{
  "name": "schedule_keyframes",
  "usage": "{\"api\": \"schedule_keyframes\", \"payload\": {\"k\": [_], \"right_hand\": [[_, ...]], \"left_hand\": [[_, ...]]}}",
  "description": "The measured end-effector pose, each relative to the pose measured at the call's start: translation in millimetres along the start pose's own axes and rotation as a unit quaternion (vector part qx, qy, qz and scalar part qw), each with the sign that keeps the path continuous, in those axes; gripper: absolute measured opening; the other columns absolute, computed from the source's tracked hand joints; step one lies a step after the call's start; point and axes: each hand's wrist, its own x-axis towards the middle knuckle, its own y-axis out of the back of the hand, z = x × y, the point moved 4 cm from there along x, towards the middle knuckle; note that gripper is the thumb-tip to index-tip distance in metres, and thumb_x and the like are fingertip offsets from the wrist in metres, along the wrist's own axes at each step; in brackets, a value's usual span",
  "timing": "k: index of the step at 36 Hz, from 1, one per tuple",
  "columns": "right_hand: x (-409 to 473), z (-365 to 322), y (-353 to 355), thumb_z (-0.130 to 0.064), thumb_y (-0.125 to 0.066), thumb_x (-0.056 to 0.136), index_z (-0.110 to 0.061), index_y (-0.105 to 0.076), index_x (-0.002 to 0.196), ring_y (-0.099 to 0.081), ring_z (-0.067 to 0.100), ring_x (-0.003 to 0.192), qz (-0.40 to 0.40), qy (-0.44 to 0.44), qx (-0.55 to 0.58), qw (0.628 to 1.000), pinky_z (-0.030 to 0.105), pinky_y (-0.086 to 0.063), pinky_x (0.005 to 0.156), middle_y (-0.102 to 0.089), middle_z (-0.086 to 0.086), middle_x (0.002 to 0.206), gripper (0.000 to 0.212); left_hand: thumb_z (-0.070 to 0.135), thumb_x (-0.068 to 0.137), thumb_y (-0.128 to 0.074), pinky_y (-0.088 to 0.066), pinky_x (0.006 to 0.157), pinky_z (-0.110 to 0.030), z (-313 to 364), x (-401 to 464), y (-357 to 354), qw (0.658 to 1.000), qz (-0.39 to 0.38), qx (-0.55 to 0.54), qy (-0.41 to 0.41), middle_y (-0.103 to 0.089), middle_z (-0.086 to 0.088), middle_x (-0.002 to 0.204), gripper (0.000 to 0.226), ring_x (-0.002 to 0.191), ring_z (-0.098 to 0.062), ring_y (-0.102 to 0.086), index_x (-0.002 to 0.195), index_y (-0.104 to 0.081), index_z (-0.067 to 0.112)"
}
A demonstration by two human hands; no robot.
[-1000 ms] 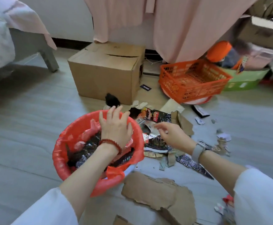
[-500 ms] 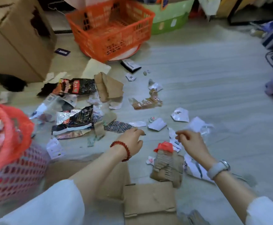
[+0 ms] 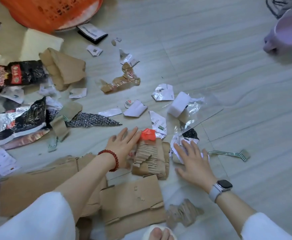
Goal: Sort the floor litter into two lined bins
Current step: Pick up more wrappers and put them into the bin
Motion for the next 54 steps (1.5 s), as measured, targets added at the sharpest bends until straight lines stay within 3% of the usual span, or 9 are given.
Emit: {"api": "schedule_keyframes", "payload": {"k": [7, 14, 22, 29, 33, 39, 46, 51, 54], "right_hand": [[-4.7, -5.5, 1.5, -0.029, -0.059, 0.082, -0.021, -0.041, 0.134, -0.03, 0.028, 0.13, 0.091, -0.043, 0.05, 0.994, 0.043, -0.036, 0.094, -0.036, 0.0, 0.142, 0.055], [-2.2, -7.1, 2.1, -0.032, -0.056, 0.086, -0.02, -0.007, 0.148, -0.035, 0.027, 0.122, 0.101, -0.078, 0.082, 0.988, 0.041, -0.038, 0.093, -0.038, 0.0, 0.139, 0.079], [16.1, -7.9, 9.5, -0.042, -0.07, 0.075, -0.013, 0.007, 0.147, -0.032, 0.035, 0.117, 0.041, -0.103, 0.12, 0.987, 0.039, -0.03, 0.098, -0.033, 0.014, 0.133, 0.11], [9.3, -7.0, 8.4, -0.027, -0.071, 0.077, -0.009, -0.031, 0.137, -0.023, 0.035, 0.124, 0.039, -0.113, 0.151, 0.981, 0.034, -0.023, 0.101, -0.017, 0.014, 0.144, 0.074], [-4.2, -4.6, 2.4, -0.018, -0.066, 0.081, -0.008, -0.035, 0.135, -0.024, 0.03, 0.122, 0.055, -0.084, 0.162, 0.982, 0.03, -0.021, 0.099, -0.025, 0.011, 0.142, 0.063], [-11.9, -3.0, -1.8, -0.01, -0.059, 0.085, -0.007, -0.037, 0.133, -0.029, 0.03, 0.118, 0.06, -0.047, 0.141, 0.987, 0.028, -0.023, 0.097, -0.033, 0.012, 0.134, 0.053], [-3.3, -6.7, 5.7, -0.008, -0.058, 0.083, -0.003, -0.048, 0.117, -0.033, 0.029, 0.11, 0.085, -0.004, 0.098, 0.992, 0.035, -0.032, 0.096, -0.044, 0.014, 0.117, 0.036], [9.9, -10.4, 11.1, -0.001, -0.065, 0.076, -0.004, -0.055, 0.101, -0.024, 0.035, 0.132, 0.114, 0.09, 0.029, 0.989, 0.055, -0.037, 0.102, -0.036, 0.018, 0.143, 0.027], [18.1, -17.0, 15.3, -0.003, -0.06, 0.081, -0.011, -0.053, 0.105, -0.01, 0.036, 0.143, 0.08, 0.155, -0.039, 0.984, 0.05, -0.019, 0.112, -0.022, 0.005, 0.154, 0.027]], "left_hand": [[0.028, 0.078, -0.06, -0.021, 0.105, -0.037, 15.1, 21.8, 3.0, 0.993, 0.075, 0.024, -0.085, -0.014, 0.012, 0.154, 0.087, 0.141, -0.018, -0.012, 0.146, -0.007, 0.032], [0.003, 0.059, -0.081, -0.056, 0.062, -0.037, -8.1, 7.1, -9.1, 0.96, 0.219, -0.125, -0.118, -0.069, -0.007, 0.099, 0.053, 0.087, -0.031, -0.062, 0.109, -0.066, 0.012], [0.0, 0.075, -0.068, -0.052, 0.063, -0.04, -41.5, -11.9, -25.9, 0.948, 0.241, -0.205, -0.022, -0.063, -0.011, 0.083, 0.01, 0.081, -0.031, -0.061, 0.081, -0.071, 0.008], [-0.002, 0.079, -0.065, -0.041, 0.074, -0.028, -56.3, -18.9, -16.2, 0.896, 0.32, -0.3, 0.068, -0.061, -0.013, 0.086, 0.009, 0.085, -0.031, -0.059, 0.085, -0.069, 0.003], [0.001, 0.081, -0.064, -0.046, 0.083, -0.033, -48.1, -14.1, -11.3, 0.904, 0.292, -0.311, 0.016, -0.056, -0.014, 0.108, 0.031, 0.097, -0.03, -0.057, 0.111, -0.064, 0.007], [0.008, 0.081, -0.052, -0.042, 0.095, -0.037, -25.3, -5.2, -14.5, 0.983, 0.125, -0.112, -0.069, 0.0, 0.004, 0.157, 0.085, 0.12, -0.028, -0.029, 0.145, -0.003, 0.035], [0.001, 0.086, -0.054, -0.049, 0.076, -0.04, -25.0, -5.1, -13.7, 0.964, 0.214, -0.149, -0.059, -0.048, -0.002, 0.135, 0.046, 0.108, -0.033, -0.042, 0.127, -0.055, 0.023], [-0.009, 0.069, -0.069, -0.053, 0.057, -0.041, -37.9, -11.1, -22.3, 0.952, 0.259, -0.156, -0.055, -0.065, -0.012, 0.098, 0.023, 0.084, -0.035, -0.056, 0.085, -0.07, 0.008], [-0.014, 0.069, -0.063, -0.05, 0.069, -0.039, -43.2, -14.5, -22.1, 0.941, 0.269, -0.204, -0.029, -0.064, -0.015, 0.095, 0.022, 0.082, -0.036, -0.055, 0.083, -0.068, 0.002]]}}
